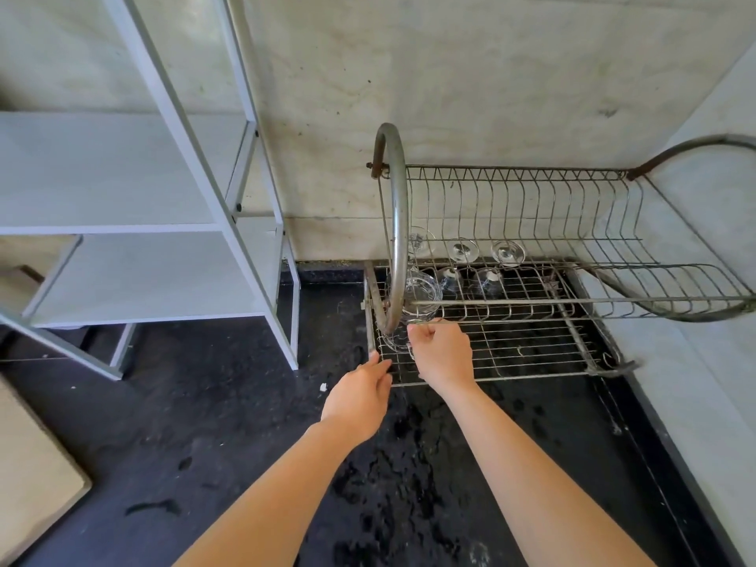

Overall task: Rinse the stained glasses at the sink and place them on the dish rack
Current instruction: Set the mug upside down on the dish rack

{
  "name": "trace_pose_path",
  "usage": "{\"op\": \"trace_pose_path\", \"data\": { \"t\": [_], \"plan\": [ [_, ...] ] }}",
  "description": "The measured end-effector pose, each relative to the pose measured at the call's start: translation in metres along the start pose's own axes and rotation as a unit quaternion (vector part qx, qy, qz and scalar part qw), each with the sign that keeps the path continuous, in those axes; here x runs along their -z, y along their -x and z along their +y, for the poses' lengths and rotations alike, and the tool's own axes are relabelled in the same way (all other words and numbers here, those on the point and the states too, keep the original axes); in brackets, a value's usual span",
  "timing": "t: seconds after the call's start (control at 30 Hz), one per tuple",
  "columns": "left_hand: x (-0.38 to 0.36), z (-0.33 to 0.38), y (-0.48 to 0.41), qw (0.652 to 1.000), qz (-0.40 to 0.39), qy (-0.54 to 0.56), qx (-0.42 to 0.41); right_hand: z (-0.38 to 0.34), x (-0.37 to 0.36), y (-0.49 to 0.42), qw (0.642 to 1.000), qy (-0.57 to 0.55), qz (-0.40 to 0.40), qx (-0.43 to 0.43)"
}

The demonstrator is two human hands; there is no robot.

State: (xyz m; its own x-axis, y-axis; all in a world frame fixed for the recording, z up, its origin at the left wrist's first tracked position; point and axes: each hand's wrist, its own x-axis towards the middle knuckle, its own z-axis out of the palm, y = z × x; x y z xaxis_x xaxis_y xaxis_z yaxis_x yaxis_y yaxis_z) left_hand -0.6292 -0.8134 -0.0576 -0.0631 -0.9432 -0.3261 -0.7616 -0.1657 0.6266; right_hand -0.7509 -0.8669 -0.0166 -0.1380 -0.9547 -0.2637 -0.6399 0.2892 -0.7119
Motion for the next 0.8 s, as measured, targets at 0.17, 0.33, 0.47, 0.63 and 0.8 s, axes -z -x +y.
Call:
{"op": "trace_pose_path", "data": {
  "t": [0.17, 0.33, 0.47, 0.63, 0.8],
  "plan": [
    [0.008, -0.002, -0.002, 0.999, -0.045, -0.023, -0.015, 0.001, 0.002, 0.002, 0.999, 0.034, 0.002, 0.007],
    [0.016, 0.0, 0.003, 1.0, -0.007, -0.002, -0.007, 0.001, 0.009, 0.014, 0.994, 0.094, 0.042, 0.026],
    [0.026, -0.004, 0.02, 0.998, 0.058, 0.037, -0.006, -0.002, 0.009, 0.044, 0.988, 0.127, 0.064, 0.065],
    [0.049, -0.037, 0.073, 0.986, 0.142, 0.075, 0.046, -0.023, -0.026, 0.089, 0.983, 0.108, 0.016, 0.149],
    [0.081, -0.108, 0.155, 0.964, 0.212, 0.089, 0.131, -0.054, -0.102, 0.15, 0.968, 0.113, -0.095, 0.203]
  ]
}}
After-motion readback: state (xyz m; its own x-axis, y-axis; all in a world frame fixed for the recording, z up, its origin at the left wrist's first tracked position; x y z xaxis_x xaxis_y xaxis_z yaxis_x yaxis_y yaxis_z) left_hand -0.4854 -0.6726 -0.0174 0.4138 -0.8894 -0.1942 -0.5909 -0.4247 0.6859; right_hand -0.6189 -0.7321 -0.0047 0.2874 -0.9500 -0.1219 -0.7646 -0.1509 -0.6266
